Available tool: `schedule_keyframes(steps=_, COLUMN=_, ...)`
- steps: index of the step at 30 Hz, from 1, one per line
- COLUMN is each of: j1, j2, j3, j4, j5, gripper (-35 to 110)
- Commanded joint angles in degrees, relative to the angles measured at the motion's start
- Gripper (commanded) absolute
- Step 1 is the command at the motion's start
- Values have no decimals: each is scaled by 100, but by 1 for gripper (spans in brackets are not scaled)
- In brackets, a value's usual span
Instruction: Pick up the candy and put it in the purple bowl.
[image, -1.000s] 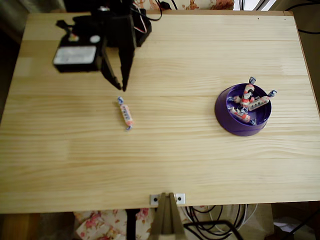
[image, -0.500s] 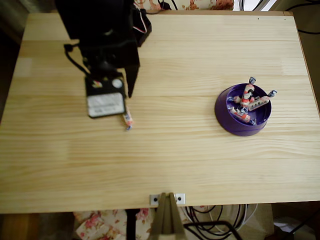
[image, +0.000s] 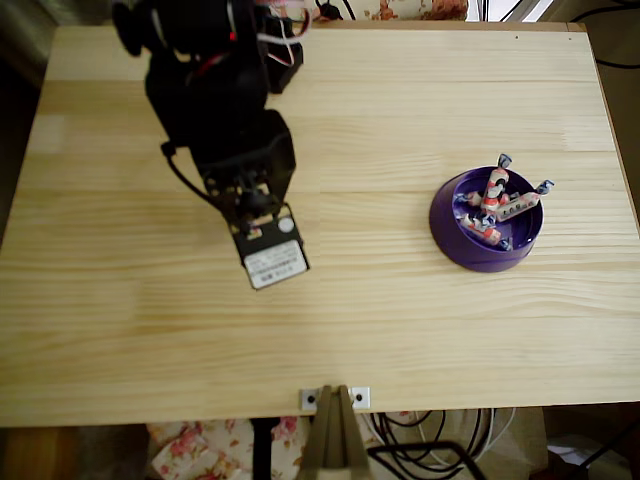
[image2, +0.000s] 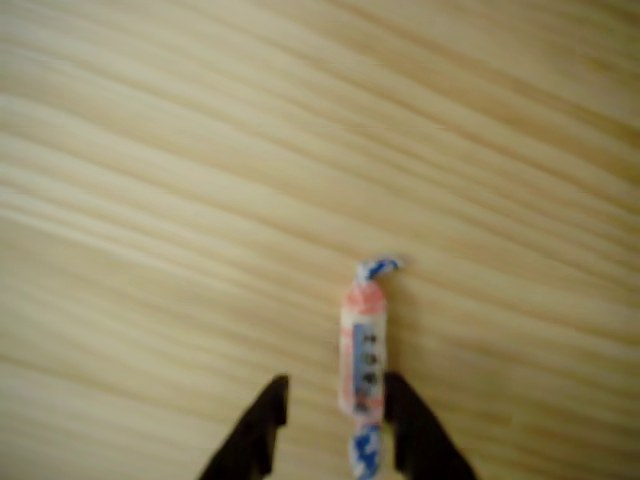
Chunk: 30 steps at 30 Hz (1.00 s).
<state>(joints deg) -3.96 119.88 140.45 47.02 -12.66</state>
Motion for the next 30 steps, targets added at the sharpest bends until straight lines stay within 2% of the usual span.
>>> schedule_keyframes(steps=1, j1=53, j2=-308, j3=-729, j4=-185, j5=-237, gripper=16)
schedule_keyframes(steps=8, j1=149, j2=-765, j3=-756, j4=-448, j5=-404, gripper=15)
schedule_keyframes(steps=16, j1=114, j2=-677, j3=-598, j4=-272, j5=-325, gripper=14)
schedule_keyframes(steps=30, j1=176, j2=-923, j3=-431, j4=-475, j5=-316, gripper=5)
